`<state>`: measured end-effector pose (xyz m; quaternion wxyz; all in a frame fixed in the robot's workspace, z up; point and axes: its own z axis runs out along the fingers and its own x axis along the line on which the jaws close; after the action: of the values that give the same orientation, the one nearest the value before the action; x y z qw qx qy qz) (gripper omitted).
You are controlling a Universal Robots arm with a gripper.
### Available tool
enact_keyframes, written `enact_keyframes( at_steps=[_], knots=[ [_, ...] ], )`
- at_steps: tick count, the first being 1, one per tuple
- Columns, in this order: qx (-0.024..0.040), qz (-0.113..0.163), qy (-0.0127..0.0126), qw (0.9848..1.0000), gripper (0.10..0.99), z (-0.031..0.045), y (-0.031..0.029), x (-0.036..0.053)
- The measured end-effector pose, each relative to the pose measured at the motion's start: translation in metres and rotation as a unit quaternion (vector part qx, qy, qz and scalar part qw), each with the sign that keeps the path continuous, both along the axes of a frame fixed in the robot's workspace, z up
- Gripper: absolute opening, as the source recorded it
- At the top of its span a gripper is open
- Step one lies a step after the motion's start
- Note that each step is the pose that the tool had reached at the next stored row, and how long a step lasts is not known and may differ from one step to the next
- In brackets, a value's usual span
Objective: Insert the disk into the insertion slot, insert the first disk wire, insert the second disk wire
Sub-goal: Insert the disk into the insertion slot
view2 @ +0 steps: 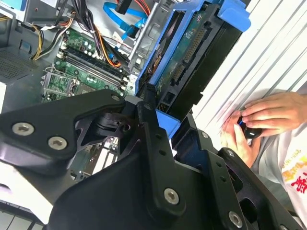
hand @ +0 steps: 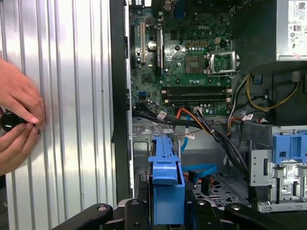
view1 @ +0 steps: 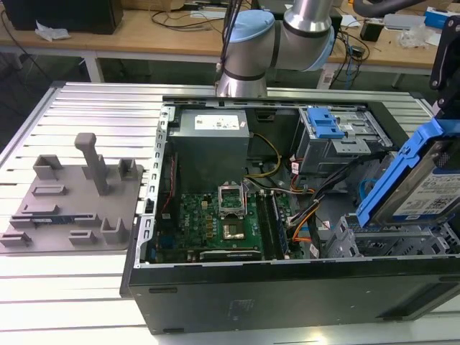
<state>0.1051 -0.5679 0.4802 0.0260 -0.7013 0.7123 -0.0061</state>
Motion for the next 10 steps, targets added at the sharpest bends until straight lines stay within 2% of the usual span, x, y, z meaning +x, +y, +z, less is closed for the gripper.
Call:
enact_keyframes(
  at_steps=[3, 10],
  knots=[
    [-0.0011, 0.0, 0.0005, 1.0, 0.365, -0.0008, 0.005, 0.0014],
    [-0.0081, -0.005, 0.0015, 1.0, 0.365, -0.0031, 0.0136, 0.0036]
  ],
)
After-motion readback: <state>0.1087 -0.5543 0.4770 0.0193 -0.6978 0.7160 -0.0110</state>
